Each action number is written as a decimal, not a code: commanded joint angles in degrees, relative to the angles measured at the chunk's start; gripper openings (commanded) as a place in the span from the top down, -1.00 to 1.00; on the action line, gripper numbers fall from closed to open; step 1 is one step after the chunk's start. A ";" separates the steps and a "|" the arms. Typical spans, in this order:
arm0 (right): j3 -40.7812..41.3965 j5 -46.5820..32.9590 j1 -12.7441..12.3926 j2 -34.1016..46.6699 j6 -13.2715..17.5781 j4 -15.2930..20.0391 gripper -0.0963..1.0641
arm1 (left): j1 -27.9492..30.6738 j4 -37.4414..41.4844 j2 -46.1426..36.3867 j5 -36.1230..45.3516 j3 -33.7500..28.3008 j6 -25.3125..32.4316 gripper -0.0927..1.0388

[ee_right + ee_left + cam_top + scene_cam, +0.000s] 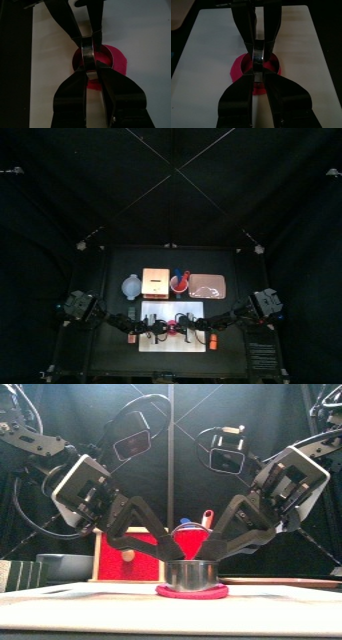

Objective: Get the cutter from the drawer then cut the dough then place the extra dough in the bowl
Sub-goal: Cut the dough

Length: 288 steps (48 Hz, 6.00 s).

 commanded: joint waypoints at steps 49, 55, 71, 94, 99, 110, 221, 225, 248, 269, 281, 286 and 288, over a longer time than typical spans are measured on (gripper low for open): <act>0.18 3.16 -1.05 -1.05 0.97 -0.79 -0.35 | -0.26 -1.41 -3.08 -0.26 1.67 -0.09 -0.24; 0.00 2.99 -0.97 -1.76 0.97 -1.23 -0.54 | 0.53 -1.49 -3.34 -0.44 2.02 -0.18 -0.26; -1.23 2.64 -0.70 -3.78 0.97 -2.81 -0.69 | 1.23 -1.41 -5.54 -3.60 2.11 -0.09 -0.53; -3.78 2.64 -1.32 -5.54 0.88 -4.13 -0.69 | 1.23 0.44 -9.76 -5.71 2.81 0.18 -0.60; -3.87 2.64 -1.67 -6.06 0.97 -4.39 -0.69 | 0.70 0.70 -10.90 -5.98 3.43 0.09 -0.57; -4.48 2.55 -2.55 -7.38 0.79 -5.80 -0.69 | 0.44 0.35 -10.46 -6.06 4.13 -0.09 -0.51; -16.08 27.86 -7.73 -7.73 1.14 -19.51 -0.66 | 3.08 -3.60 0.88 -6.24 0.26 -0.26 -0.19; -16.17 28.21 -7.73 -7.56 1.14 -19.51 -0.66 | 3.08 -3.78 0.97 -6.06 0.35 -0.26 -0.19; -17.14 30.50 -7.73 -7.47 1.14 -20.21 -0.29 | 3.08 -3.78 1.05 -5.98 0.35 -0.26 -0.19; -18.46 33.31 -7.65 -6.68 1.23 -20.83 -0.20 | 3.16 -3.78 1.05 -5.98 0.35 -0.26 -0.19; -18.54 33.66 -7.82 -6.59 1.23 -20.92 -0.09 | 3.08 -3.78 1.05 -6.06 0.35 -0.26 -0.19; -18.63 34.01 -7.73 -6.59 1.14 -20.92 0.04 | 3.16 -3.78 1.05 -6.06 0.35 -0.26 -0.19; -18.63 34.10 -7.73 -6.59 1.14 -20.92 0.07 | 3.16 -3.78 1.05 -5.98 0.35 -0.26 -0.19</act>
